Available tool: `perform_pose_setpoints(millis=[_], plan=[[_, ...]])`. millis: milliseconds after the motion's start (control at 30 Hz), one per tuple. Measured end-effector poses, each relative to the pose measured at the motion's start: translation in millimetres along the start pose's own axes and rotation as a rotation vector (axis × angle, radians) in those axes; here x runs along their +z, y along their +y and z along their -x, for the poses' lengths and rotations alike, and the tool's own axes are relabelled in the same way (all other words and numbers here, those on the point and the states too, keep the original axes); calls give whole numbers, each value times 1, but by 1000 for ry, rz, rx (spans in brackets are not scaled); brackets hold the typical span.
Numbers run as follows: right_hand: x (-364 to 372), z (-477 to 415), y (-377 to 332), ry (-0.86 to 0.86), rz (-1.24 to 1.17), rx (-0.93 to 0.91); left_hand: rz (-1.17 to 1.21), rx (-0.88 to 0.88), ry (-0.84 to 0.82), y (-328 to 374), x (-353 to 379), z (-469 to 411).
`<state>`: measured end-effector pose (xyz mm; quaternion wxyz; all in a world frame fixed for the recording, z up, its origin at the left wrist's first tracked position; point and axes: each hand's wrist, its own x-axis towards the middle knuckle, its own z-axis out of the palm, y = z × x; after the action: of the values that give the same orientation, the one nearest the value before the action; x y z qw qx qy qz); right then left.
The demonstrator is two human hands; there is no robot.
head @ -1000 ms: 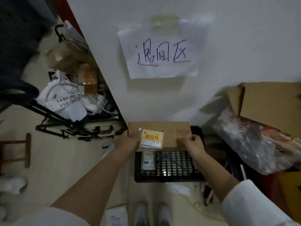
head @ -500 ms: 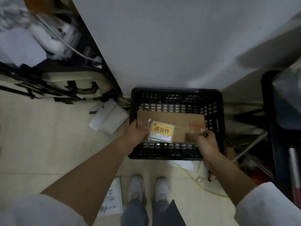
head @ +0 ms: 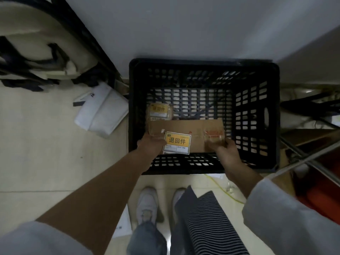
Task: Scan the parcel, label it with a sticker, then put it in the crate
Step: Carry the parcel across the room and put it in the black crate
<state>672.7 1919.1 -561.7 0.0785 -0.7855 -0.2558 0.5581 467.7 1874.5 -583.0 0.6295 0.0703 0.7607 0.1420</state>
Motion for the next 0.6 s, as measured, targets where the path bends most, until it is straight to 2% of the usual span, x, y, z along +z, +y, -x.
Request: perform_pose_setpoints(millis=[200, 367, 500, 600], plan=[[14, -34, 18, -2, -13, 47, 62, -13, -25, -7, 8, -22], [19, -44, 11, -104, -34, 24, 120, 39, -2, 0, 8, -31], [20, -42, 3, -92, -26, 32, 66, 76, -49, -3, 6, -26], [15, -33, -1, -97, -18, 55, 64, 40, -22, 1, 4, -18]])
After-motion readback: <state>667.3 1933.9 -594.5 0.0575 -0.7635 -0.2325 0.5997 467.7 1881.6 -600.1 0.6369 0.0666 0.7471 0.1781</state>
